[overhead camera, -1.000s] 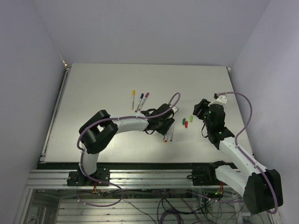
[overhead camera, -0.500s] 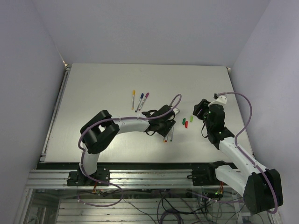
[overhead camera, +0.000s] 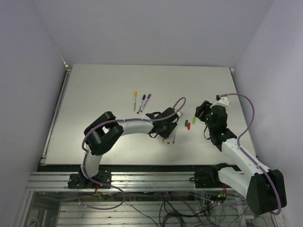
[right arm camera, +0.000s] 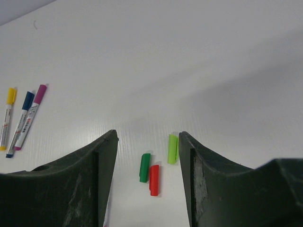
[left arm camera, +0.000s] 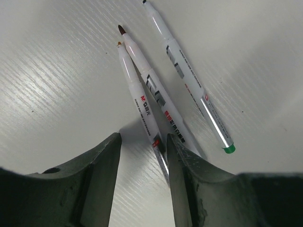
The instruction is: Insert the pens into the pen caps
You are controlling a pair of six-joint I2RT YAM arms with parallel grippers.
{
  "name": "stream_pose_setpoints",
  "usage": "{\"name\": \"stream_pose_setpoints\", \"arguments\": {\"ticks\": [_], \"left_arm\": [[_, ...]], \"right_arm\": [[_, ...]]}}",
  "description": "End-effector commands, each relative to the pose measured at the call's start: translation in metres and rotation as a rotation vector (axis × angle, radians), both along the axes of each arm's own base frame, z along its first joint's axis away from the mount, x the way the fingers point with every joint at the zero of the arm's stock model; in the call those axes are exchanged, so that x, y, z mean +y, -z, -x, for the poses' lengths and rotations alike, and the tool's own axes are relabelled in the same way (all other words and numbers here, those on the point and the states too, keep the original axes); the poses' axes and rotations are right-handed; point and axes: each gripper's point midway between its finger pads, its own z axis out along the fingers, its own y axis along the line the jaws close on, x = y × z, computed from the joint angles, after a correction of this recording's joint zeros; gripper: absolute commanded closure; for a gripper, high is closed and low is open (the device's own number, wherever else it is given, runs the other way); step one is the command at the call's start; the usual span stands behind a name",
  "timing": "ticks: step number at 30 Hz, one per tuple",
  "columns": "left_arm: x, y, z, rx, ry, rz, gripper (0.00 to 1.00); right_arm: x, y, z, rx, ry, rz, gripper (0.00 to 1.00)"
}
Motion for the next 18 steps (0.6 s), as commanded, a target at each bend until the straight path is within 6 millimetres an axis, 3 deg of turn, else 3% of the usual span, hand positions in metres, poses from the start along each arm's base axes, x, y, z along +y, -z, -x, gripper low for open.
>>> {"name": "stream_pose_setpoints", "arguments": {"ticks": [1,9,18], "left_arm": [[0.008,0.002,-0.002,-0.02,-0.012,-0.062,0.49],[0.033,0.013,0.001,-0.028,-0.049,-0.151,0.56],[0.036,0.02,0.001,-0.022,-0.055,-0.17,0.59]], "right_arm": [[0.0,-0.002,-0.002,-0.02,0.002,-0.016,0.46],[-0.001,0.002,-0.001,-0.008,0.011,-0.017,0.46],[-0.013,0.007,0.001,0.025,0.085,-0.004,0.47]]}}
